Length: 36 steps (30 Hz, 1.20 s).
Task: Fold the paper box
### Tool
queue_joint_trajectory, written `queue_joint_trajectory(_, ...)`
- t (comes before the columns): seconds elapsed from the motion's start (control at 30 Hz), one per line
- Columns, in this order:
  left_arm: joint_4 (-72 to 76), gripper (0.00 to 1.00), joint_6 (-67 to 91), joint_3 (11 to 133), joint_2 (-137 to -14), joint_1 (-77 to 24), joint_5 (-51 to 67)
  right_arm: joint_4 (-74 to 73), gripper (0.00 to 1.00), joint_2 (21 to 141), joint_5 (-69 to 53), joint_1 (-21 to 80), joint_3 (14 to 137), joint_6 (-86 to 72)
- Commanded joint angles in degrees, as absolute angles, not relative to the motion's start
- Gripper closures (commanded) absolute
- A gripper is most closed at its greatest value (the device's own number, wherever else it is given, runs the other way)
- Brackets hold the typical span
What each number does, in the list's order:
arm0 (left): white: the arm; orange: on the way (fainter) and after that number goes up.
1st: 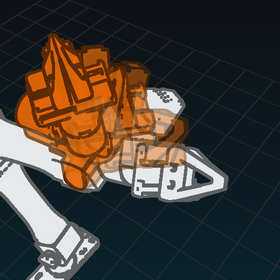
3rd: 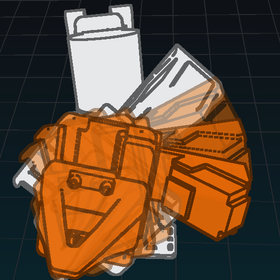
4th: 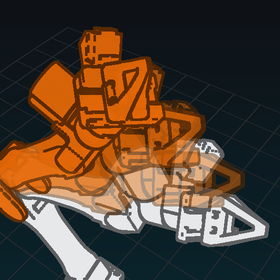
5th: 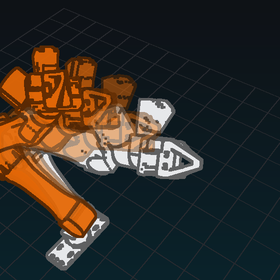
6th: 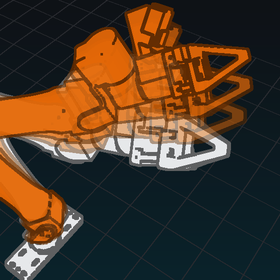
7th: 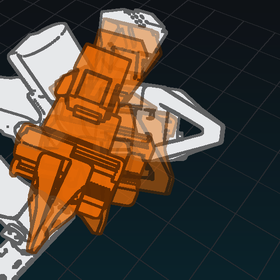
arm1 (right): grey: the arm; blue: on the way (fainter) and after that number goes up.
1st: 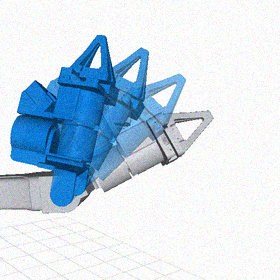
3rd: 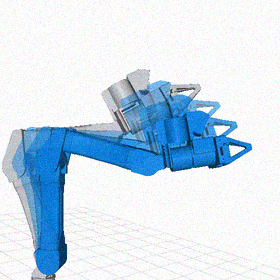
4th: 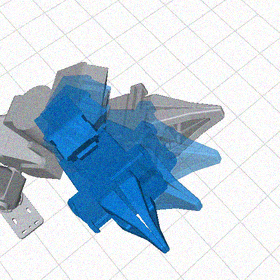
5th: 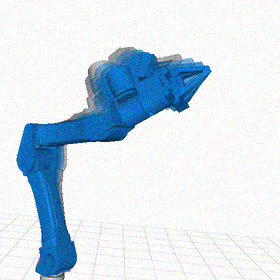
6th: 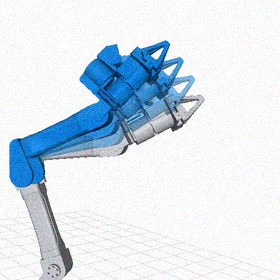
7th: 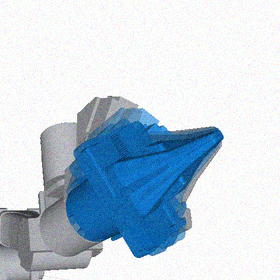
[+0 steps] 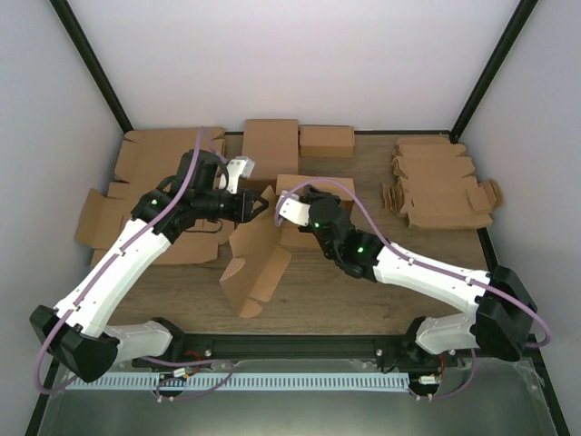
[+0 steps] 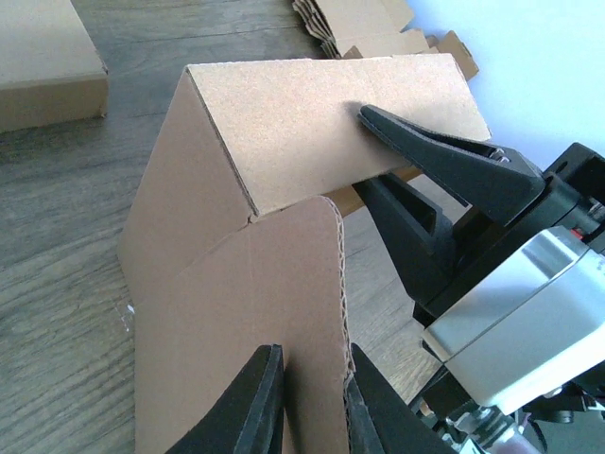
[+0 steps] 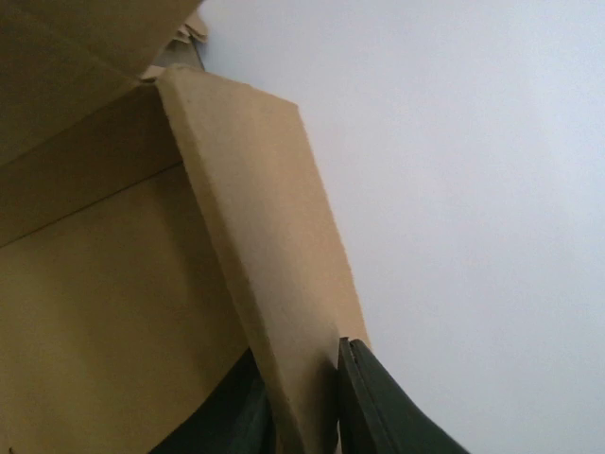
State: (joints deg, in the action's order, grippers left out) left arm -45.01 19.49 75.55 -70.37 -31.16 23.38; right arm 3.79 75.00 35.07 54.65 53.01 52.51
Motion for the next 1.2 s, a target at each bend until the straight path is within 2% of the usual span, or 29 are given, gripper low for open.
queue_joint_trajectory(0.0,-43.5,0.83,19.6,74.7,-69.7,-31.5,26.1,8.6,0.87,76.2,37.2,55.7,51.3,56.1)
queue_joint_trajectory(0.07,-43.4,0.83,19.7,74.8,-69.5,-31.5,26.4,9.7,0.91,76.3,37.5,55.9,50.9,56.7)
queue_joint_trajectory(0.13,-42.8,0.78,19.9,75.1,-69.2,-31.5,27.4,10.5,0.96,76.4,37.9,56.0,51.0,56.7)
queue_joint_trajectory(0.17,-42.4,0.72,20.2,75.3,-68.9,-31.5,28.1,10.5,0.98,76.6,38.3,56.0,51.2,56.5)
queue_joint_trajectory(0.27,-41.0,0.42,21.5,77.2,-66.9,-31.5,29.2,7.3,0.99,76.7,38.2,56.0,53.7,52.5)
queue_joint_trajectory(0.33,-40.7,0.29,22.2,79.5,-65.1,-31.4,28.7,3.1,0.99,76.1,36.3,55.5,56.9,47.1)
queue_joint_trajectory(0.4,-41.1,0.22,22.5,82.8,-63.4,-31.3,27.2,-1.5,0.99,75.3,32.4,53.7,60.2,41.2)
queue_joint_trajectory(0.63,-41.6,0.13,21.8,95.5,-55.8,-31.3,19.8,-24.0,0.99,77.8,15.9,41.9,77.4,18.5)
queue_joint_trajectory(0.77,-41.2,0.05,20.7,98.0,-51.9,-31.3,13.8,-34.0,0.99,81.2,4.2,34.5,85.9,3.5)
queue_joint_trajectory(0.87,-44.1,0.03,19.4,98.4,-51.7,-31.3,10.1,-43.2,0.99,86.1,-1.9,30.4,89.3,-6.3)
queue_joint_trajectory(0.93,-46.6,0.02,19.5,97.6,-52.1,-31.3,8.7,-44.3,0.99,87.2,-6.0,29.2,85.5,-9.8)
queue_joint_trajectory(1.07,-48.2,0.02,20.2,93.4,-52.2,-31.3,7.7,-35.6,0.99,84.3,-17.4,27.6,69.3,-16.1)
queue_joint_trajectory(1.17,-49.0,0.02,20.7,89.8,-52.7,-31.3,7.2,-29.8,0.99,83.9,-21.6,27.4,59.7,-19.8)
